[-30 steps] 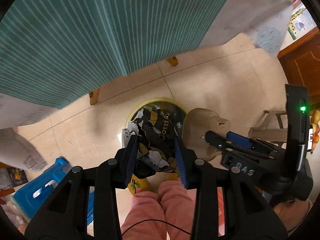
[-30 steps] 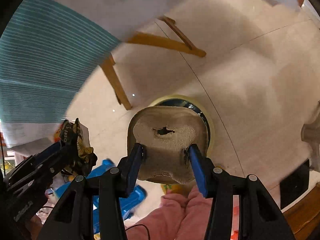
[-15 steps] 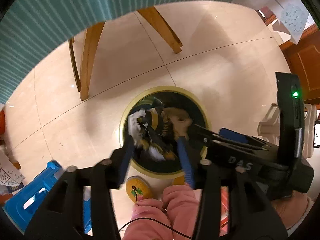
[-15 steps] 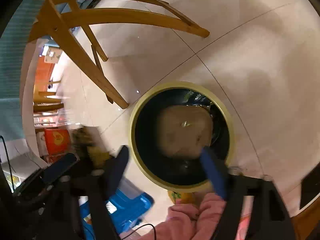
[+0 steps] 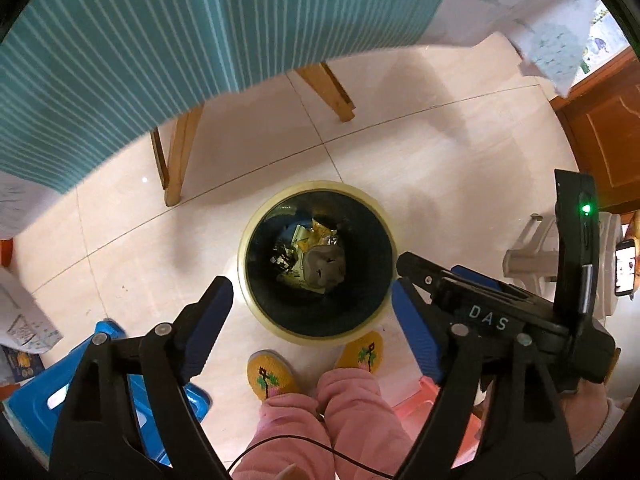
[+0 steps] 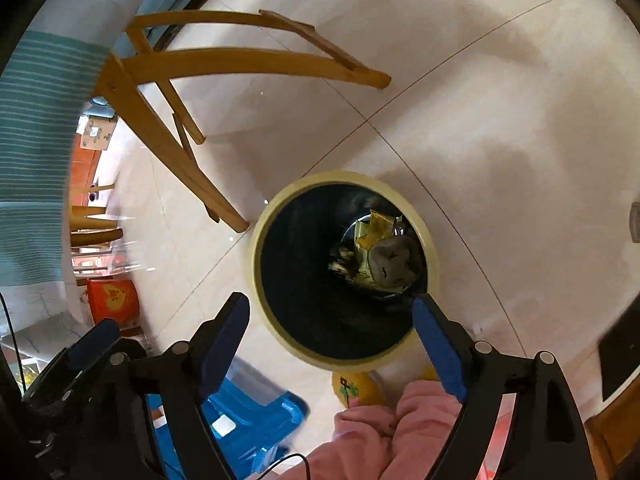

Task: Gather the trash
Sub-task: 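Raise both tools from the bin back toward the table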

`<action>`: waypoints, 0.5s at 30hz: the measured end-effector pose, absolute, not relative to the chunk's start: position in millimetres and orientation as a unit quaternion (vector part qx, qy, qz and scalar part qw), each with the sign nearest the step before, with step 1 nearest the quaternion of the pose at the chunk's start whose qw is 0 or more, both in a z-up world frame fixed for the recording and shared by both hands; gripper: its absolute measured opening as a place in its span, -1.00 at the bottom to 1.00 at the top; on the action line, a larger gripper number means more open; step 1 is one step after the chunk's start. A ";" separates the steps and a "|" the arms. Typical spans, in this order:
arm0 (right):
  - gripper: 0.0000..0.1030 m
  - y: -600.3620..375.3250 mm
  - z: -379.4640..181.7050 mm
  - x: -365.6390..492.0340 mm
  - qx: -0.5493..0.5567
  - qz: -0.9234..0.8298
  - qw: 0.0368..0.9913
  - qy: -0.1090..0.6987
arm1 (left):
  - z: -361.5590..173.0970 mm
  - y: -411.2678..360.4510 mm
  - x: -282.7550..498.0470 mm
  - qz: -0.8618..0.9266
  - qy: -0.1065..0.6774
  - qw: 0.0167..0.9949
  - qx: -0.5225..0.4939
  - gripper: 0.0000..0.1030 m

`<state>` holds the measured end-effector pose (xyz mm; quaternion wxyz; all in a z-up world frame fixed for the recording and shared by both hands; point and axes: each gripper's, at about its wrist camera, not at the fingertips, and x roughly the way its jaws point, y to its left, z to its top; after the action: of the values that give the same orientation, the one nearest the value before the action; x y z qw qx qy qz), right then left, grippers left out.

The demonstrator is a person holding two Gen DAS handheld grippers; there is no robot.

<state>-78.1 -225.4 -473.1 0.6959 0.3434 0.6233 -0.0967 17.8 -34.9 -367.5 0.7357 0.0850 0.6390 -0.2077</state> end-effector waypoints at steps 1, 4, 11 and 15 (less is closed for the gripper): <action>0.65 -224.9 -460.3 -80.8 0.341 -0.097 0.698 0.622 | -358.9 -35.1 17.1 -0.209 0.638 0.736 0.085 0.54; 0.65 -223.3 -427.9 -87.5 0.338 -0.093 0.708 0.613 | -322.8 -32.7 10.4 -0.215 0.633 0.739 0.088 0.53; 0.65 -209.2 -326.0 -105.1 0.333 -0.074 0.730 0.592 | -216.6 -13.9 -5.1 -0.229 0.612 0.752 0.081 0.52; 0.65 -195.3 -265.2 -110.5 0.319 -0.057 0.747 0.580 | -166.5 2.5 -6.9 -0.236 0.606 0.755 0.075 0.51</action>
<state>-110.5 -195.3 -265.2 0.7474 0.3192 0.5799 -0.0572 -6.9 2.5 -166.5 0.7555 0.0754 0.6064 -0.2364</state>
